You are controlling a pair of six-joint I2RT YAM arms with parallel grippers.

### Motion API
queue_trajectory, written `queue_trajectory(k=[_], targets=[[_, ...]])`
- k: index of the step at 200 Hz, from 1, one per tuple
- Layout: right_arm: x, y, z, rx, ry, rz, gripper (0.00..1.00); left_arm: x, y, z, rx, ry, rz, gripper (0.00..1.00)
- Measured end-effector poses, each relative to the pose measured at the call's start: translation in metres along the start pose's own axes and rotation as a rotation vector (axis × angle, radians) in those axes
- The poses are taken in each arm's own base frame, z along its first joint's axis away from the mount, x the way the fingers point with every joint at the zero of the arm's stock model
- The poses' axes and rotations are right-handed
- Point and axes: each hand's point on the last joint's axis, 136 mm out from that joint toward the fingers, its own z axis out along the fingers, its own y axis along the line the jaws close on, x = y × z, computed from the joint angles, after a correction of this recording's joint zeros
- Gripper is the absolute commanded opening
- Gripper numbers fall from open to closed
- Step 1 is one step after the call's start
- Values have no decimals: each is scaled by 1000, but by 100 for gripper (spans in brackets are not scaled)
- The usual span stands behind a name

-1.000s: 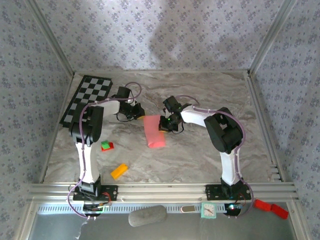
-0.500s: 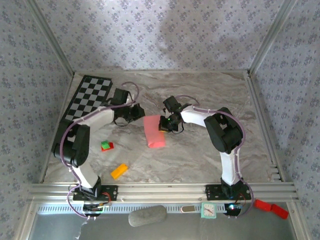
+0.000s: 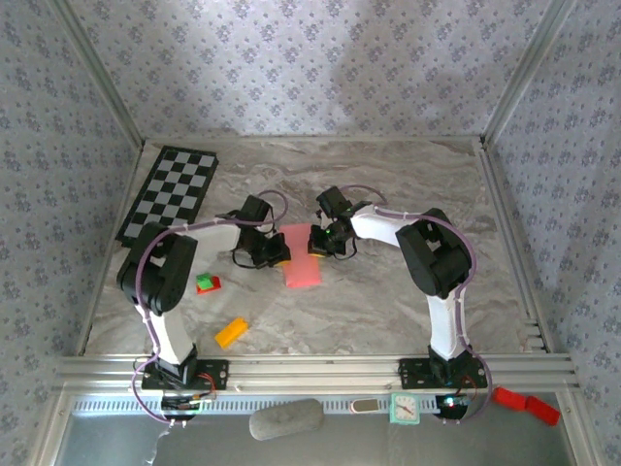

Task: Fold a paper plane with a square sheet of paper (pick it up from the middle)
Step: First fold the square sheet of paper in half at the center of the table.

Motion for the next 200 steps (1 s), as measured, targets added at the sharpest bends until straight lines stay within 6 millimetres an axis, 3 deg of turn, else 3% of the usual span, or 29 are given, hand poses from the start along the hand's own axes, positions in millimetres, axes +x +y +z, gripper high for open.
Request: queue_trajectory(k=[61,89,122,142,162,200], targets=[[0,0,0,0,0,0,7,-3,11,-4,-48,11,34,7],[0,0,0,0,0,0,7,-6,21,-22,-65,-8,14,8],[0,0,0,0,0,0,7,-5,-8,-38,29,-34,47,8],[0,0,0,0,0,0,7,-1,-27,-31,88,-22,59,8],[0,0,0,0,0,0,7,4,-33,-20,110,4,52,8],[0,0,0,0,0,0,7,17,-6,1,50,54,-1,7]])
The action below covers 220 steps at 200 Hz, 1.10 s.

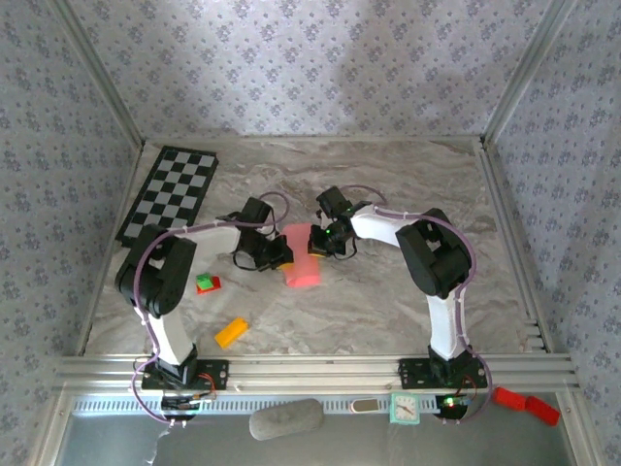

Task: Fold a paper plane with a square sheet of paper (pick it up from the middle)
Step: First fold the square sheet of paper in half at the center of the table.

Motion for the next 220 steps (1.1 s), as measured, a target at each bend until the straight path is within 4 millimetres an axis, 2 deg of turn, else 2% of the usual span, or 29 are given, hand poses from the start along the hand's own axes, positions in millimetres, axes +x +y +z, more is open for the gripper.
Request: queue_trajectory(k=[7,38,78,92,112,134,160,189,220], targets=[[0,0,0,0,0,0,7,3,7,2,-13,10,-11,7],[0,0,0,-1,-1,-1,7,1,13,-1,22,8,-1,7],[0,0,0,-2,-2,-1,7,5,33,-20,7,-12,-45,8],[0,0,0,-2,-2,-1,7,6,28,-26,17,-23,-45,8],[0,0,0,-2,-2,-1,7,8,10,-31,54,-41,-20,8],[0,0,0,-2,-2,2,7,13,-6,-25,79,-35,6,8],[0,0,0,-2,-2,2,7,20,-14,-12,75,-5,9,8],[0,0,0,-2,-2,2,7,22,-4,0,22,5,-6,7],[0,0,0,-2,-2,2,6,21,8,3,-24,-15,-15,7]])
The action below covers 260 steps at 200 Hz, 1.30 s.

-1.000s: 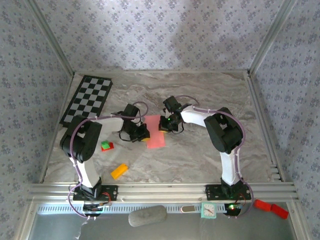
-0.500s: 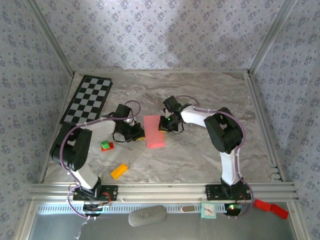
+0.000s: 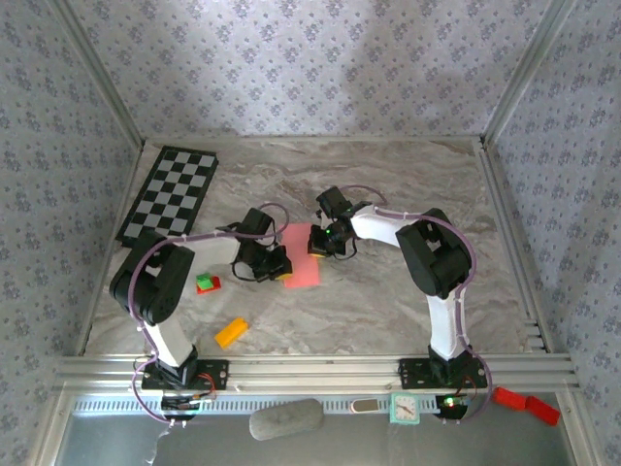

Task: Fold a paper plane with a square sheet of paper (pick it up from the middle)
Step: First fold the square sheet of paper in half at the center of the table.

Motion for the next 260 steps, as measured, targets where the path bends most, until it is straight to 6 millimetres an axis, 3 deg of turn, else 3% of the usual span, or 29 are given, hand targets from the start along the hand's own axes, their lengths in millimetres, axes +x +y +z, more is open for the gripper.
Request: queue_trajectory(k=[45,86,107,158,185,260], targets=[[0,0,0,0,0,0,7,1,7,-3,5,-26,10,7],[0,0,0,0,-1,0,7,8,30,-24,-56,-40,-37,8],[0,0,0,-1,-1,-1,7,8,22,-29,-29,-52,-36,8],[0,0,0,-1,-2,-1,6,7,-21,-7,35,-14,22,8],[0,0,0,-1,-2,-1,6,11,-11,8,9,22,3,8],[0,0,0,-1,-2,-1,6,20,-3,6,28,2,18,8]])
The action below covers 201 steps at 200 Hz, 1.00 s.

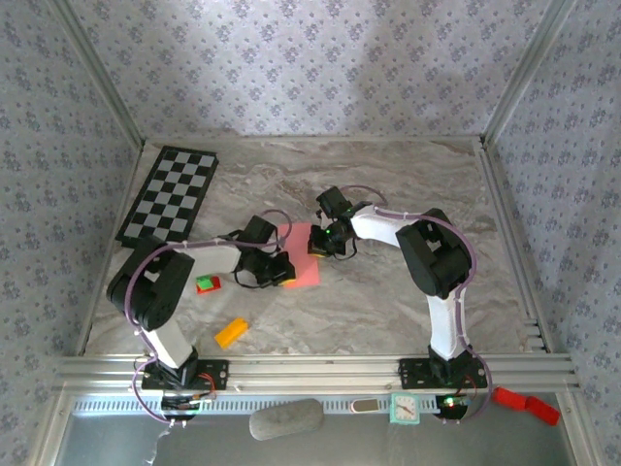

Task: Fold a paper plane with a square sheet of paper (pick it up from the middle)
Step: First fold the square sheet of paper in half at the center of the table.

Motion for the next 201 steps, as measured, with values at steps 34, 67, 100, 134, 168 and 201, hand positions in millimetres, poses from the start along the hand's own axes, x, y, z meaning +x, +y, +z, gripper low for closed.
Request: queue_trajectory(k=[34,67,100,134,168,201], targets=[[0,0,0,0,0,0,6,6,5,-3,4,-8,4,8],[0,0,0,-1,-1,-1,6,8,7,-4,14,-19,12,8],[0,-1,0,-3,-2,1,6,11,8,-5,24,-28,12,8],[0,0,1,-6,-2,0,6,18,12,-9,13,-17,3,8],[0,0,0,-11,-2,0,7,33,22,-19,-44,27,-36,9],[-7,11,-10,-31,-23,-12,8,14,7,-34,-51,-39,-34,10]])
